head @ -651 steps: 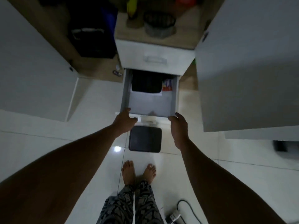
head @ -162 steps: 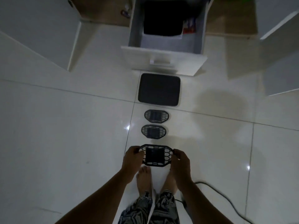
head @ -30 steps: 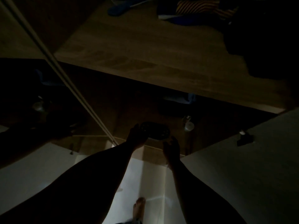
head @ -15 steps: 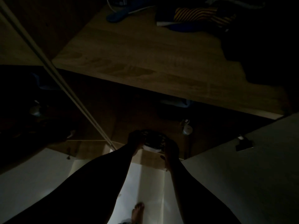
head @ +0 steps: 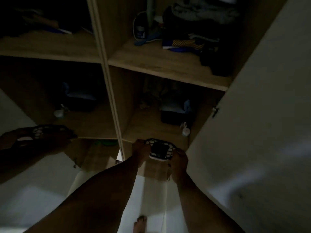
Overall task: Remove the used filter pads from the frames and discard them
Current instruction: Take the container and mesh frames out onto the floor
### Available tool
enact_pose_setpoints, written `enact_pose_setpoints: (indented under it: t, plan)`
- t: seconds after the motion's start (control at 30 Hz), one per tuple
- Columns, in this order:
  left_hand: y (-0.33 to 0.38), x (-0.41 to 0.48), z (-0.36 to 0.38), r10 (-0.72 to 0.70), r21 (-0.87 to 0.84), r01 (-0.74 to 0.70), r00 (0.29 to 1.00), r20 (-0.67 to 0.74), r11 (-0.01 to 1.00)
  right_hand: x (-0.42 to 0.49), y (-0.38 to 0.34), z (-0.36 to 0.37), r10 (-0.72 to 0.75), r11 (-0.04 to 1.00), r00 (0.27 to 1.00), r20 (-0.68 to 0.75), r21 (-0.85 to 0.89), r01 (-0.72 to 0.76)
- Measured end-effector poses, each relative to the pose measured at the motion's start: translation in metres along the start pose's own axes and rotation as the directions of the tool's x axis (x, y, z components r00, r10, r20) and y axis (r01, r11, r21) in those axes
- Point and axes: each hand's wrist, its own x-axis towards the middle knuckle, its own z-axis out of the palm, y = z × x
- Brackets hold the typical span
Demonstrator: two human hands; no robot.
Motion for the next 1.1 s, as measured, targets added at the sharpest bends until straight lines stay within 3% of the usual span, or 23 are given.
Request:
enact_pose_setpoints:
  t: [0.07, 0.17, 0.27, 0.43, 0.7, 0.83, 1.1]
  plan:
    - [-0.012, -0.035, -0.007, -0.009, 0.005, 0.009, 0.998, 0.069, 1.000, -0.031, 0.011, -0.015, -0.099, 0.995, 0.995, 0.010, -0.015, 0.099]
    - [-0.008, -0.127, -0.020, 0.035, -0.154, -0.021, 0.995, 0.093, 0.988, -0.089, 0.027, -0.042, -0.079, 0.997, 0.997, 0.000, 0.006, 0.079]
    - [-0.029, -0.192, -0.041, 0.095, 0.060, -0.094, 0.995, -0.015, 0.994, -0.142, 0.049, -0.065, -0.077, 0.997, 0.996, -0.034, -0.025, 0.076]
    - [-0.070, -0.259, -0.084, 0.034, 0.254, -0.052, 0.997, 0.073, 0.966, -0.226, 0.084, -0.092, -0.035, 0.999, 0.998, -0.043, -0.039, 0.033]
    - [-0.125, -0.304, -0.140, -0.086, 0.450, 0.024, 0.989, 0.118, 0.893, -0.310, 0.147, -0.100, 0.061, 0.998, 0.997, -0.039, 0.001, -0.061]
    - [-0.144, -0.322, -0.171, -0.150, 0.481, 0.026, 0.964, 0.221, 0.877, -0.348, 0.176, -0.096, 0.112, 0.994, 0.991, -0.071, 0.026, -0.110]
    - [-0.175, -0.320, -0.288, -0.142, 0.465, -0.016, 0.942, 0.303, 0.885, -0.431, 0.213, -0.014, 0.070, 0.998, 0.991, -0.113, 0.017, -0.068]
